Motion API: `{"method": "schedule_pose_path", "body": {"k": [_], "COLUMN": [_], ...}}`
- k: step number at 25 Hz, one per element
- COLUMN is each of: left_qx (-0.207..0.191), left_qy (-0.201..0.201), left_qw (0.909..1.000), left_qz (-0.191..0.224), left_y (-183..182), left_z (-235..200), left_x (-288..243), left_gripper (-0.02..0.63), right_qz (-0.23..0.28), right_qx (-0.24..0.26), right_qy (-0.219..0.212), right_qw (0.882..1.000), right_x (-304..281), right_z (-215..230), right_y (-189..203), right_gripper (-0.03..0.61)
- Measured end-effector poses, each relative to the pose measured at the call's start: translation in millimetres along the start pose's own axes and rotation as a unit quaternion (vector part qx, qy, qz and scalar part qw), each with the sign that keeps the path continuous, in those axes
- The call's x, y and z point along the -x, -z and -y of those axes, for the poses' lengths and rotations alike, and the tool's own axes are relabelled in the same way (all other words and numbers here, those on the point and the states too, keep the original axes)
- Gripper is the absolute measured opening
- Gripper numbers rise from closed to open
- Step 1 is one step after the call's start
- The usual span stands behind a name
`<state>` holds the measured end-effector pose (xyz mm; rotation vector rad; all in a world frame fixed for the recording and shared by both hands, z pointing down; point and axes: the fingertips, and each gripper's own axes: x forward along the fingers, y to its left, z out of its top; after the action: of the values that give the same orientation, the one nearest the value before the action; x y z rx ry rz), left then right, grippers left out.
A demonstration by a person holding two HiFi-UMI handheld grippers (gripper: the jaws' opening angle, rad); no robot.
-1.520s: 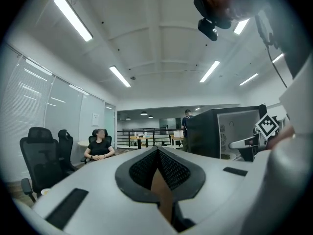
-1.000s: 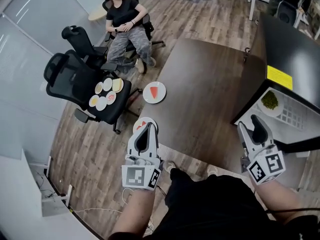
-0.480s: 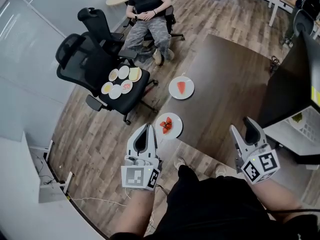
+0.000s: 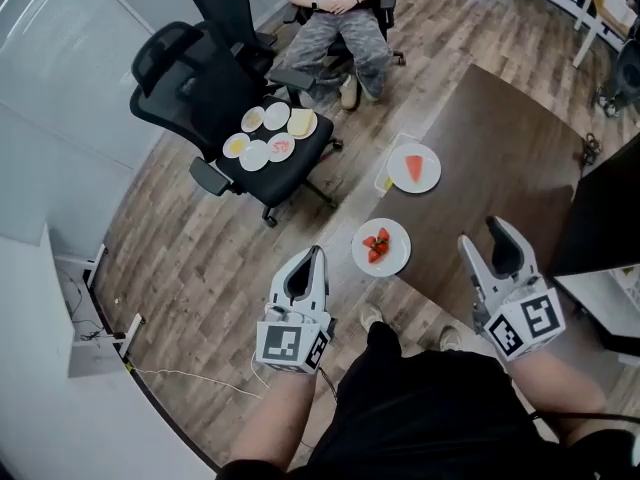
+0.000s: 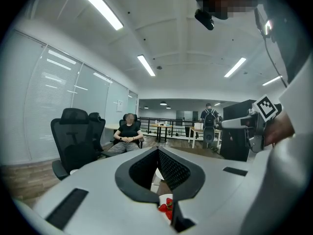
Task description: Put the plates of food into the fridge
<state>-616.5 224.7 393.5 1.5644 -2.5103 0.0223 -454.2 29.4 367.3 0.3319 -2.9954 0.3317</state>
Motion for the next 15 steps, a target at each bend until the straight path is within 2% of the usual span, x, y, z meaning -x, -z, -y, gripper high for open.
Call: {"method": "schedule_pose_path", "body": {"k": [4, 7, 10, 15], "left_qx": [0.022, 0.044, 0.060, 0.079], "left_qy": [0.011, 0.047, 0.095, 0.134], "left_qw": [0.9991, 0.9969, 0.9909, 0.9792], "left_qz": [-0.035, -0.045, -0.074, -0.130], "left_y": [28, 48, 83, 146], "left_z": [-23, -28, -26, -26], "left_x": [-8, -16, -25, -35], "left_gripper": [0.006, 0.007, 0.008, 0.009], "right_qz": [-0.004, -0.010, -0.014, -0.020], "right_qx": [0.001, 0.011, 0.017, 0.001], "right_qy": [-0.001, 0.000, 0.007, 0.019], "right_qw": [1.000, 1.000, 1.000, 1.000], "right_x": [-28, -43, -57, -68], "right_z": [-15, -24, -30, -38], "right_y": [4, 6, 9, 16], "right_gripper": [0.225, 0.225, 0.225, 0.225]}}
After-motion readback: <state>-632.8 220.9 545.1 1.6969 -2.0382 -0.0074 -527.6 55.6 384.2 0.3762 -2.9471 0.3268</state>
